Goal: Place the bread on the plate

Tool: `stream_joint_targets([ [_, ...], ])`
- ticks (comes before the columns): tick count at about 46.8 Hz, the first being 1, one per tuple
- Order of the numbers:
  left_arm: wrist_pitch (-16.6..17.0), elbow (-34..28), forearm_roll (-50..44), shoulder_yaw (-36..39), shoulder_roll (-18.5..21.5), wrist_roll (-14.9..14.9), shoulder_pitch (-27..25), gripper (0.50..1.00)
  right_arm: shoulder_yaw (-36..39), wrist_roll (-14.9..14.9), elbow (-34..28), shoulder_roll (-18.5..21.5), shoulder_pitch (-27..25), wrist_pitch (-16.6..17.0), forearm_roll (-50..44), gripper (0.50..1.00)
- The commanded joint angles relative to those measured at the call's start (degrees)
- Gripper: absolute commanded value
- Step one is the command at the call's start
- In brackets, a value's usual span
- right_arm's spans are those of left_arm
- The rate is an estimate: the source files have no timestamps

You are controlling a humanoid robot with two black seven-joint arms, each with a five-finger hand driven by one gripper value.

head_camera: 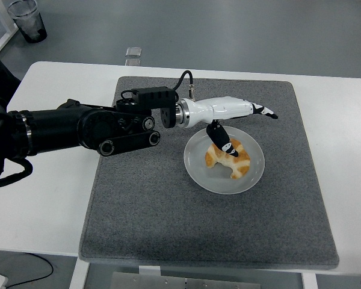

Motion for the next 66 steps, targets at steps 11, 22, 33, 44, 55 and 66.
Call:
stream_joint_targets([
  [11, 0.1, 5.9, -22.9, -9.5, -0.4, 0.5, 0.9, 0.994, 0.0, 0.0, 0.0, 0.0, 0.1, 0.0, 0.0, 0.952],
  [22, 0.1, 12.7, -46.8, -11.9, -0.4, 0.6, 1.4, 0.994, 0.0, 0.0, 0.0, 0.0, 0.1, 0.0, 0.0, 0.952],
  [33, -0.7, 16.3, -61.8, -19.6, 0.0, 1.1, 6.0, 0.994, 0.0, 0.0, 0.0, 0.0, 0.1, 0.0, 0.0, 0.952],
  [44, -7.5, 16.3, -62.8, -32.4, 0.1, 5.0, 15.5, 0.994, 0.0, 0.0, 0.0, 0.0, 0.0, 0.0, -0.1, 0.952],
  [55, -8.7, 16.2, -62.8, -42.9, 0.1, 9.4, 20.7, 0.994, 0.1, 0.0, 0.0, 0.0, 0.0, 0.0, 0.0, 0.952],
  [66, -11.8, 16.3, -62.9, -45.1, 1.3, 9.6, 22.5, 0.994, 0.0, 0.0, 0.0, 0.0, 0.0, 0.1, -0.3, 0.952],
])
